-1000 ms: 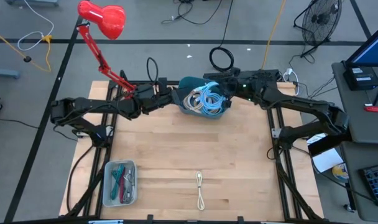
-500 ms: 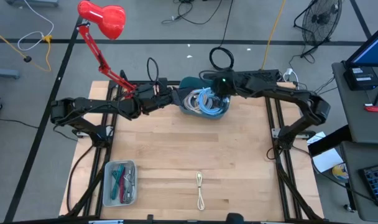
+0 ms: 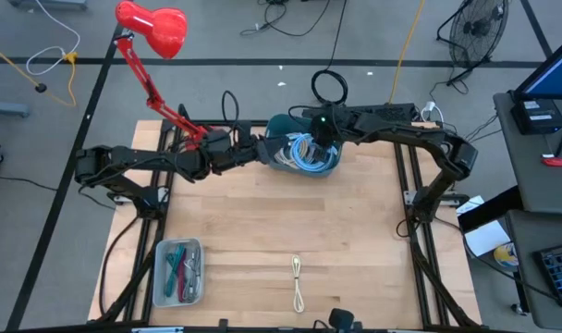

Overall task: Pick & Place USB Port
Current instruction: Put the light blue wire cable into the blue bin

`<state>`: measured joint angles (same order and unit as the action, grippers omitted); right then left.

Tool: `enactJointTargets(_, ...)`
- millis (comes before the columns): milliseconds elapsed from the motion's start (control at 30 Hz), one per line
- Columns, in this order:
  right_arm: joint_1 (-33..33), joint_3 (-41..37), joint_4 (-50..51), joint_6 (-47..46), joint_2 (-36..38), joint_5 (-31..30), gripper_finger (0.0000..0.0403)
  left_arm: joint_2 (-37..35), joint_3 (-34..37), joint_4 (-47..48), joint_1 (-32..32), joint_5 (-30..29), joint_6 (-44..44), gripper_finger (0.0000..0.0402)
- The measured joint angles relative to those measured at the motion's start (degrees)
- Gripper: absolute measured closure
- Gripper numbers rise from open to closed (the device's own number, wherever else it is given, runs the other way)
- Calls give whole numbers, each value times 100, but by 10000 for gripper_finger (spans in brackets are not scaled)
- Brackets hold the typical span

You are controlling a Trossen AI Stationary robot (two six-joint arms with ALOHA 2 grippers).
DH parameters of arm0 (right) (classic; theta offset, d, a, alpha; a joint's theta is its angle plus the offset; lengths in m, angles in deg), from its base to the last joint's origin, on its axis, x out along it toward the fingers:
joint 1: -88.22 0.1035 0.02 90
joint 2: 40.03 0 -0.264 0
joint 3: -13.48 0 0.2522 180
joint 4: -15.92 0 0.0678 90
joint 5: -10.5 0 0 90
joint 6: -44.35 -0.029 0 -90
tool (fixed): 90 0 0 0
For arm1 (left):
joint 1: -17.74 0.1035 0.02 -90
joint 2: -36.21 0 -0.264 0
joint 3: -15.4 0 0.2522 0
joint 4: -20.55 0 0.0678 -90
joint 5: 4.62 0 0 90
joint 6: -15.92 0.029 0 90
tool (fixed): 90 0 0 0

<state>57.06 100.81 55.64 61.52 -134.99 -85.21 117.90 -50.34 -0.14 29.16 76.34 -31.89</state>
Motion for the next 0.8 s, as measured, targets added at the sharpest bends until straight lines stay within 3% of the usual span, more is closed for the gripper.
enactJointTargets(800, -594, -203, 30, -425, -148, 310, 361, -2, 0, 0, -70, -2, 9, 234)
